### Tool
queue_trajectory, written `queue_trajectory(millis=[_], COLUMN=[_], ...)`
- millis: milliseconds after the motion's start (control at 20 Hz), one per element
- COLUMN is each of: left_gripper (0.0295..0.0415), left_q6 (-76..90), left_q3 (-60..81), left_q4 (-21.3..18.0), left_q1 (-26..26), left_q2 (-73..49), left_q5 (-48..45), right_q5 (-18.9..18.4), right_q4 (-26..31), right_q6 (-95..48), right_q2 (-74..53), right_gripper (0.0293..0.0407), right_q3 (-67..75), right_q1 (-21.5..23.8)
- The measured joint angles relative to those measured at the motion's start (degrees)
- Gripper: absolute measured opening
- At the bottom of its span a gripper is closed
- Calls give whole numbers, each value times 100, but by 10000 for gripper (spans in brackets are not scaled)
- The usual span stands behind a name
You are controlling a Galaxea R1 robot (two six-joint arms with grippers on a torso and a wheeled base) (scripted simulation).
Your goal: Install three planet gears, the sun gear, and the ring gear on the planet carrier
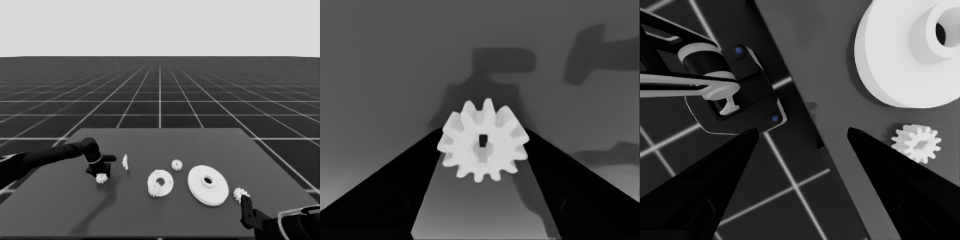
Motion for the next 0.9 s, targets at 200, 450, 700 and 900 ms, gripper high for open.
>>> queue_trajectory(millis=[200, 450, 700, 900], left_gripper=[313, 313, 313, 313], left_q6=[0, -401, -343, -2760], left_q3=[0, 1163, 1022, 368], left_q4=[0, -1418, -1636, -1687], left_q1=[1, -1977, -2259, -2265], left_q2=[5, -555, -492, 2453], left_q5=[-2, 1408, 1572, 1511], right_q5=[0, 0, 0, 0], right_q4=[0, 0, 0, 0], right_q6=[0, 0, 0, 0], right_q2=[0, 0, 0, 0], right_gripper=[385, 385, 385, 385], right_q3=[0, 0, 0, 0], right_q1=[0, 0, 0, 0])
